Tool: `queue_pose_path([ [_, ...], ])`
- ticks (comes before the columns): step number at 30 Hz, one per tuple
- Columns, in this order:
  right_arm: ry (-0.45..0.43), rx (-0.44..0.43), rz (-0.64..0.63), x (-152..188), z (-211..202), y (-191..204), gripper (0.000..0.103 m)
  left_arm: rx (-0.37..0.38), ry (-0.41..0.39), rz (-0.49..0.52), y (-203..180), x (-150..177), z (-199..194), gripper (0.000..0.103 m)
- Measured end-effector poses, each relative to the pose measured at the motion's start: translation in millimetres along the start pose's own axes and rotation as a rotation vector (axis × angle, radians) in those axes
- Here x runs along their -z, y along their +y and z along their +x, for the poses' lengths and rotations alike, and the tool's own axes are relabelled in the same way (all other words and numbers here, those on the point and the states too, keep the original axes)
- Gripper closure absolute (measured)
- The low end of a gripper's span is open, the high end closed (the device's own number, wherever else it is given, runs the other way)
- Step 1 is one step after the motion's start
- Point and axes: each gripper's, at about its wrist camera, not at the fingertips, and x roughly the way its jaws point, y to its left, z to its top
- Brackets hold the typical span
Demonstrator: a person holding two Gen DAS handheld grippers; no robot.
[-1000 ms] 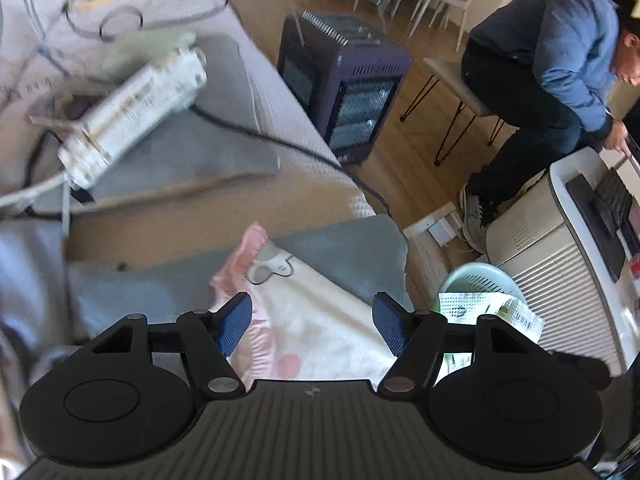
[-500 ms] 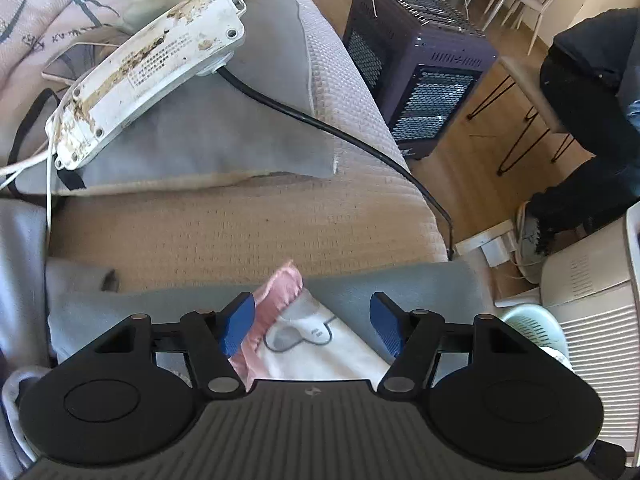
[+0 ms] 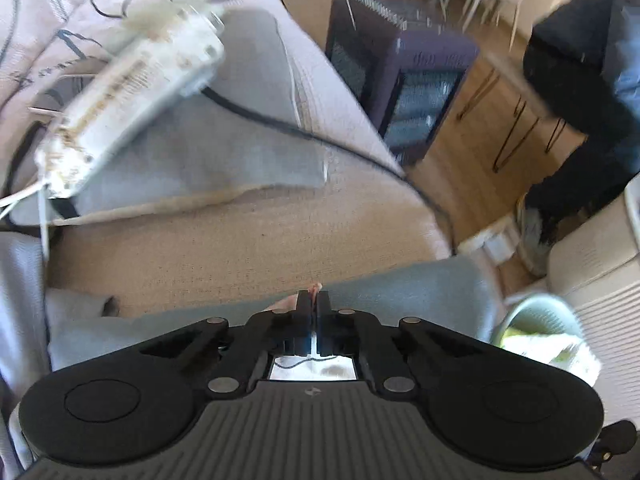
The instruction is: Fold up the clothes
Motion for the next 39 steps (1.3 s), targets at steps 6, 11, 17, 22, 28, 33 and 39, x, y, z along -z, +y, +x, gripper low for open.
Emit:
queue_pose_path([
  [6,-0.074,-0.002,-0.033,-1.9,-54.4,39.1,0.102,0.075,-0.066,0.001,17.9,31.7,-80.5,0.102],
  [11,-0.105,-0.025,-0.082,2.5,-92.7,91.5,0.102,0.066,-0.094,-0.025,59.7,87.0,-170.8,0.102],
  [17,-0.131,-0.080,-0.179,20.3,-116.8,170.4,0.102,0.068,-0.122,-0.090,114.0,190.2,-247.0,0.102],
  [22,-0.058,-0.103,-0.245,51.4,-108.3,224.9,0.102,0.100,-0.109,-0.172,146.9,280.6,-261.6,0.102],
  [28,0.074,-0.103,-0.265,93.0,-75.0,263.7,0.102,0.090,-0.053,-0.280,173.1,371.9,-246.1,0.102],
  [33,0.129,-0.092,-0.272,112.4,-55.5,278.8,0.102,0.048,0.009,-0.320,180.0,413.6,-222.3,0.101],
  [39,0.194,-0.074,-0.281,127.1,-41.7,281.9,0.102,-0.023,0.073,-0.279,173.6,432.7,-197.0,0.101],
])
